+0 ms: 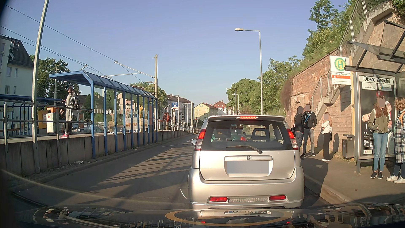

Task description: Follow the waypoints while adhering to traffic rules and regulations

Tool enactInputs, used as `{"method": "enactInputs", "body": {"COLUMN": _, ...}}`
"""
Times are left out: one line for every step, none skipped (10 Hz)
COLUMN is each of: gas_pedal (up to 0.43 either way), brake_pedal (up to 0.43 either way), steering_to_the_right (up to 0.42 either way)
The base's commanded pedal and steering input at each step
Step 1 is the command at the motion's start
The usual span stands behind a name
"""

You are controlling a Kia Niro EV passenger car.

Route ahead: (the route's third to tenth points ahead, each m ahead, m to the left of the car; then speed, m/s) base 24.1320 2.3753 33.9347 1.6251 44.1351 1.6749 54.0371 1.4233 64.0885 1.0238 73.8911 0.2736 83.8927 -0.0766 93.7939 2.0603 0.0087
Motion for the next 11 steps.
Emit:
{"method": "enactInputs", "body": {"gas_pedal": 0.0, "brake_pedal": 0.183, "steering_to_the_right": -0.004}}
{"method": "enactInputs", "body": {"gas_pedal": 0.0, "brake_pedal": 0.183, "steering_to_the_right": -0.004}}
{"method": "enactInputs", "body": {"gas_pedal": 0.0, "brake_pedal": 0.183, "steering_to_the_right": -0.004}}
{"method": "enactInputs", "body": {"gas_pedal": 0.0, "brake_pedal": 0.183, "steering_to_the_right": -0.004}}
{"method": "enactInputs", "body": {"gas_pedal": 0.0, "brake_pedal": 0.183, "steering_to_the_right": -0.004}}
{"method": "enactInputs", "body": {"gas_pedal": 0.0, "brake_pedal": 0.183, "steering_to_the_right": -0.004}}
{"method": "enactInputs", "body": {"gas_pedal": 0.0, "brake_pedal": 0.183, "steering_to_the_right": -0.004}}
{"method": "enactInputs", "body": {"gas_pedal": 0.0, "brake_pedal": 0.183, "steering_to_the_right": -0.004}}
{"method": "enactInputs", "body": {"gas_pedal": 0.0, "brake_pedal": 0.183, "steering_to_the_right": -0.004}}
{"method": "enactInputs", "body": {"gas_pedal": 0.0, "brake_pedal": 0.183, "steering_to_the_right": -0.004}}
{"method": "enactInputs", "body": {"gas_pedal": 0.0, "brake_pedal": 0.183, "steering_to_the_right": -0.005}}
